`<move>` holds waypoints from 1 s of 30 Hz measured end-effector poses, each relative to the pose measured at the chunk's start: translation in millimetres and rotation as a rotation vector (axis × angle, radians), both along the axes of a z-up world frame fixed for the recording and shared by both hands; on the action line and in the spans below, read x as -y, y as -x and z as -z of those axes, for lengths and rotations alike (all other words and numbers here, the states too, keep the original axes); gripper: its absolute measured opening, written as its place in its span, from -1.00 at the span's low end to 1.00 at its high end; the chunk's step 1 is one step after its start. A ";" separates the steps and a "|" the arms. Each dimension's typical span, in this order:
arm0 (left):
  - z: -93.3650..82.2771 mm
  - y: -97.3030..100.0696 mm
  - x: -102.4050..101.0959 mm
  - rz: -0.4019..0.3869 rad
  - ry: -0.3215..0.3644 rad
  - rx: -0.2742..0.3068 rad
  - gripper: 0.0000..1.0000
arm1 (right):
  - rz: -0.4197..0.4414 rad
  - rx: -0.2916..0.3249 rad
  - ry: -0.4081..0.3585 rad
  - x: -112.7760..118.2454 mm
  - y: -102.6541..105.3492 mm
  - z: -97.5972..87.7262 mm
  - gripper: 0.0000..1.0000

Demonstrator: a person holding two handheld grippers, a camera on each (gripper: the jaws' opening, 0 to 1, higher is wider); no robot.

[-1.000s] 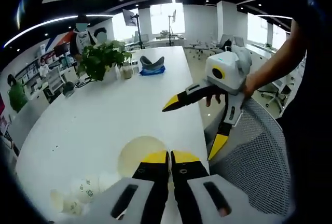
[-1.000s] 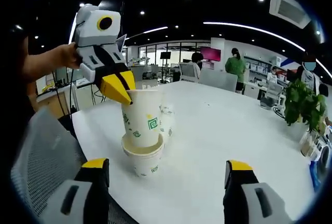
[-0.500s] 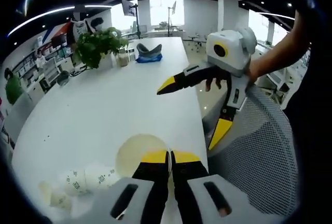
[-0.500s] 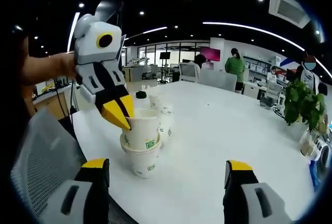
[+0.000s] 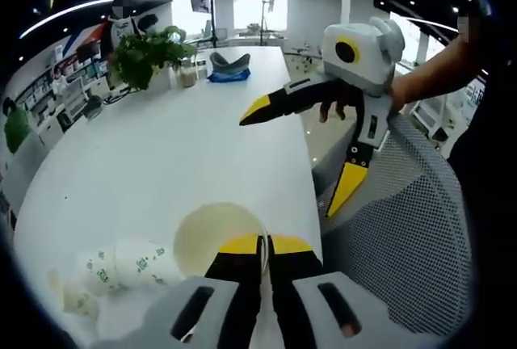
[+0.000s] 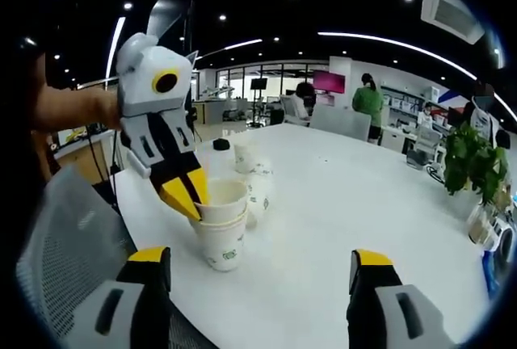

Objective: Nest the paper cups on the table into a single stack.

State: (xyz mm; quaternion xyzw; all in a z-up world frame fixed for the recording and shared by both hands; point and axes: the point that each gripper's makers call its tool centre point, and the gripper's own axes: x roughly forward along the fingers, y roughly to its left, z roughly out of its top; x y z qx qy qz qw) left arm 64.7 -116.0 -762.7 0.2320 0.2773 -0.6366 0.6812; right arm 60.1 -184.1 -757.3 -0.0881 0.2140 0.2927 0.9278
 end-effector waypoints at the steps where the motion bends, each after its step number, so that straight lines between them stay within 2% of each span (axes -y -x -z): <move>1: 1.2 0.2 -0.5 0.000 -0.003 -0.001 -1.00 | -0.001 -0.001 0.001 -0.4 0.2 -0.1 0.86; 8: 3.0 1.4 0.1 -0.013 0.005 -0.023 -0.98 | -0.004 -0.005 0.002 -1.2 0.8 0.5 0.84; 11: 16.9 2.4 -7.2 0.003 -0.064 -0.011 -0.98 | -0.006 -0.006 0.002 -1.1 0.9 1.0 0.84; 13: 18.4 5.1 -5.8 0.004 -0.053 -0.021 -0.97 | -0.005 -0.004 0.002 -0.6 0.8 0.9 0.84; 15: 12.5 8.6 -4.3 -0.001 -0.045 -0.040 -0.96 | -0.002 -0.003 0.000 -0.3 0.6 0.3 0.84; 22: 16.3 2.4 -4.9 -0.024 -0.027 -0.063 -0.95 | -0.002 -0.002 0.001 -0.4 0.4 0.2 0.83; 30: 24.6 1.8 -8.8 -0.027 -0.059 -0.066 -0.92 | 0.005 -0.001 0.001 0.5 -0.1 -0.4 0.82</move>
